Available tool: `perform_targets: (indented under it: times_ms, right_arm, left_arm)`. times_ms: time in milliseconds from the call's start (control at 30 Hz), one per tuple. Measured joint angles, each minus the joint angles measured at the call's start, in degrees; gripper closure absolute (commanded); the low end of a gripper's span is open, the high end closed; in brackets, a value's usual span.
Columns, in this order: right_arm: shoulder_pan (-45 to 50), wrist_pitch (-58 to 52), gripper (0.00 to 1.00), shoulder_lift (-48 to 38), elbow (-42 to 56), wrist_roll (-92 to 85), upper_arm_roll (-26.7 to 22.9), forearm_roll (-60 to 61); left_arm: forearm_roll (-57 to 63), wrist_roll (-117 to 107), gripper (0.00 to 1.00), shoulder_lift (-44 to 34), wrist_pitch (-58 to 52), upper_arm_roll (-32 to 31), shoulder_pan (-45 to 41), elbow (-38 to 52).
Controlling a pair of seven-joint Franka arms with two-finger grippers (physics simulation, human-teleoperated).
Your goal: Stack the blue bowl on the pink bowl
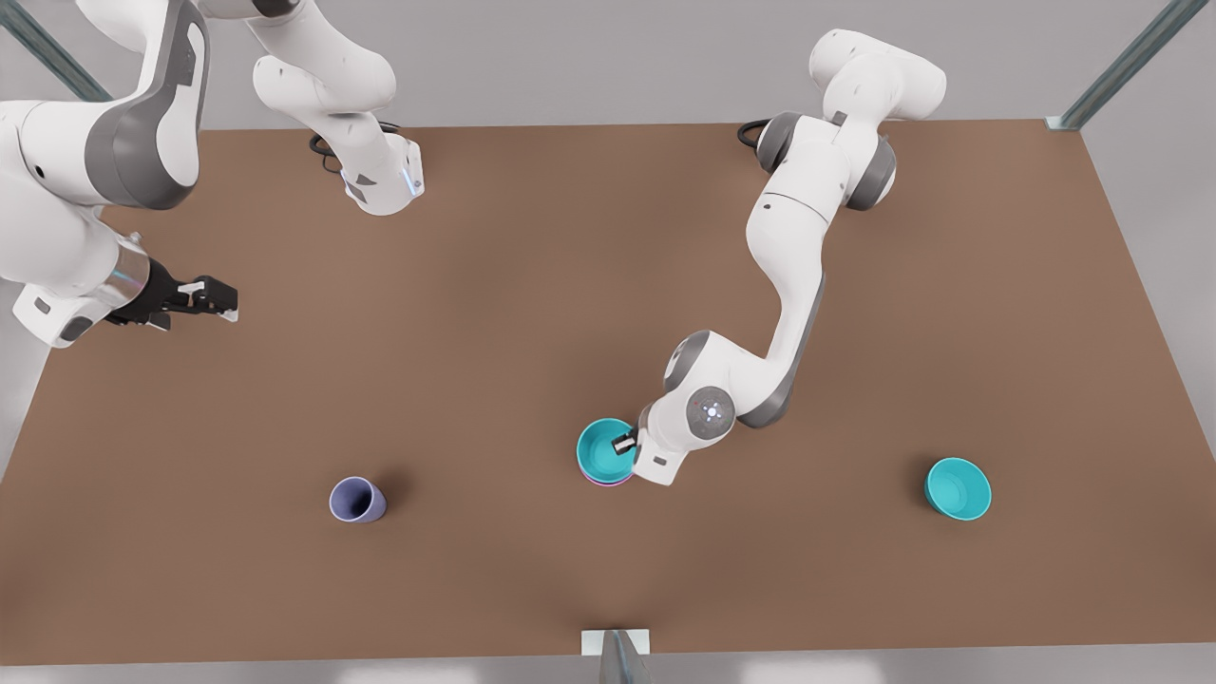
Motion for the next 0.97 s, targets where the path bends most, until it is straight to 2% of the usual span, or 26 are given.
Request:
perform_targets:
  times_ms: [333, 367, 400, 500, 633, 733, 867, 967]
  right_arm:
    - [-0.03, 0.03, 0.0, 0.02, -0.06, -0.18, -0.04, 0.0]
    - [-0.01, 0.04, 0.0, 0.02, -0.06, -0.2, -0.06, 0.0]
    - [0.0, 0.05, 0.0, 0.02, -0.06, -0.21, -0.09, 0.0]
    - [-0.04, 0.08, 0.0, 0.02, -0.07, -0.24, -0.09, 0.0]
    - [-0.03, 0.1, 0.0, 0.02, -0.07, -0.3, -0.07, 0.0]
    - [-0.02, 0.1, 0.0, 0.02, -0.07, -0.33, -0.11, -0.02]
    - [-0.03, 0.11, 0.0, -0.2, 0.33, -0.38, -0.12, -0.45]
    - [-0.04, 0.11, 0.0, -0.2, 0.33, -0.41, -0.12, -0.57]
  left_arm:
    - [-0.6, -3.68, 0.79, 0.84, 0.7, -0.43, 0.0, -0.37]
    - [-0.65, -3.92, 0.17, 0.88, 0.73, -0.42, 0.06, -0.37]
    - [-0.75, -4.11, 0.0, 0.89, 0.78, -0.4, 0.19, -0.38]
    - [-1.06, -4.39, 0.0, -1.06, -1.3, -0.19, 2.3, -0.45]
    - [8.69, -2.42, 0.0, -19.5, -18.59, 0.09, 14.41, -0.3]
    - [15.7, 3.68, 0.0, -27.97, -29.09, 0.07, 21.3, -0.92]
    - [20.26, 13.19, 0.0, -43.17, -30.31, -0.43, 24.0, -22.06]
    - [21.09, 19.07, 0.0, -45.36, -29.18, -0.75, 24.18, -25.42]
